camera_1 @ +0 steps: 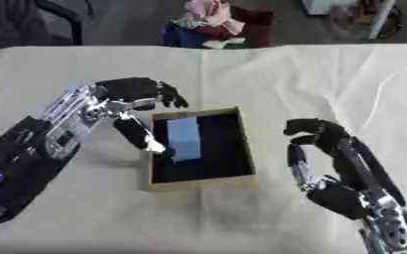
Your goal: Pick up objects on the table and place them in the box.
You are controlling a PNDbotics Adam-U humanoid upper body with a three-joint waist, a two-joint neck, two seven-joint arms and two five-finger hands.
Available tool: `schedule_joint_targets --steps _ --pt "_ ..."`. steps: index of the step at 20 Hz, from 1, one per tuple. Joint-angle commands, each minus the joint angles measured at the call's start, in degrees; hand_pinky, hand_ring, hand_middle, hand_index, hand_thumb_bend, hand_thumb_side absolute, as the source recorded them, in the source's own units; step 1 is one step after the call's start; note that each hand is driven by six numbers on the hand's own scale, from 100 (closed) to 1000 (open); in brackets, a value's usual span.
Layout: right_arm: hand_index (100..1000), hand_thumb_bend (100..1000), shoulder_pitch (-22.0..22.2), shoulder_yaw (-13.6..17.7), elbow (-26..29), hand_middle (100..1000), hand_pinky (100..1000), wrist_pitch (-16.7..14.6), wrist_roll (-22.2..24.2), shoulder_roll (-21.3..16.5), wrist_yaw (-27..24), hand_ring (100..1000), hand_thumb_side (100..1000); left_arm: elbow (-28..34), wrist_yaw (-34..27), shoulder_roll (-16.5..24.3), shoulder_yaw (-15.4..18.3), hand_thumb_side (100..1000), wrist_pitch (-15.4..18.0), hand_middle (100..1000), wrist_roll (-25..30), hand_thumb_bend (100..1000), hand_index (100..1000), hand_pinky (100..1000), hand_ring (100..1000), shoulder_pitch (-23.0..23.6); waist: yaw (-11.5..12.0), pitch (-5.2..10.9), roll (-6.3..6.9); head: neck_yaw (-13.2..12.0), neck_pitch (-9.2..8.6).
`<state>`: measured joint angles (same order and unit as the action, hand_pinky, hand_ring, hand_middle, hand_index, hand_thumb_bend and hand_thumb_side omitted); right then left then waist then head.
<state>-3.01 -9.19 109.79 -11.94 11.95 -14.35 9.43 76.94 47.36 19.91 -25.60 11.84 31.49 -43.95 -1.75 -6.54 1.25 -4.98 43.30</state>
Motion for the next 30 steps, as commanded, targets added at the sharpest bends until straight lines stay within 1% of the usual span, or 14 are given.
schedule_joint_targets --steps 1,4,7,9,12,14,16,19,22,26,30 --pt "812 100 -0.6 0.4 0.7 668 724 0.0 -0.2 -0.5 -0.3 823 434 3.4 -0.7 1.4 2.0 579 -0.6 751 -0.6 626 900 809 742 -0.5 0.1 0.75 -0.07 -0.2 -0.28" --pt "812 100 -0.5 0.6 0.8 668 724 0.0 -0.5 -0.5 -0.3 823 434 9.0 -3.3 3.2 5.3 605 -3.1 733 -3.9 627 882 801 726 1.6 0.3 0.68 -0.10 0.0 -0.33" --pt "812 100 -0.6 0.7 0.8 668 723 0.1 -0.6 -0.5 -0.2 823 435 14.1 -8.1 5.3 9.6 625 -6.9 711 -8.3 628 866 790 705 5.2 0.7 0.55 -0.14 0.3 -0.47" --pt "813 100 -0.6 0.9 0.8 668 723 0.1 -0.8 -0.5 -0.1 823 435 17.0 -11.8 6.3 13.0 641 -9.5 694 -11.9 627 852 782 689 8.5 1.2 0.43 -0.16 0.5 -0.52" --pt "813 100 -0.6 1.1 0.9 667 723 0.1 -1.2 -0.5 0.0 823 435 19.9 -18.2 6.3 17.0 640 -12.1 675 -17.5 625 836 773 672 13.3 1.6 0.34 -0.23 0.7 -0.53" --pt "814 100 -0.7 1.1 1.0 667 723 0.1 -1.3 -0.5 0.0 823 435 20.8 -21.9 5.8 19.0 642 -12.8 669 -20.6 625 828 770 667 16.0 1.7 0.25 -0.28 0.8 -0.60" --pt "816 100 -0.7 1.2 1.0 667 723 0.1 -1.4 -0.4 0.0 823 436 21.6 -24.2 4.8 20.7 640 -13.2 664 -23.0 627 822 768 663 18.4 1.9 0.15 -0.35 0.8 -0.26" --pt "817 100 -0.8 1.3 0.9 667 722 0.2 -1.7 -0.2 0.0 822 436 22.9 -26.0 2.9 22.8 635 -13.4 657 -25.9 631 815 765 658 21.0 1.8 -0.02 -0.38 0.9 0.38" --pt "817 100 -0.9 1.4 0.9 667 722 0.2 -1.9 -0.1 0.1 822 437 23.9 -27.1 1.3 23.9 637 -13.4 654 -27.9 628 813 764 656 23.0 1.7 -0.27 -0.42 1.5 0.77" --pt "817 100 -1.2 1.4 0.8 667 722 0.2 -2.0 0.0 0.3 822 437 23.4 -27.6 -0.1 24.6 634 -13.7 657 -28.4 628 815 765 658 25.2 1.7 -0.70 -0.27 2.6 0.82" --pt "816 100 -1.3 1.4 0.7 667 722 0.2 -2.0 0.1 0.4 822 438 22.9 -27.9 -1.2 25.0 632 -13.6 654 -28.8 628 813 764 655 26.3 1.6 -0.97 -0.25 3.6 0.82"
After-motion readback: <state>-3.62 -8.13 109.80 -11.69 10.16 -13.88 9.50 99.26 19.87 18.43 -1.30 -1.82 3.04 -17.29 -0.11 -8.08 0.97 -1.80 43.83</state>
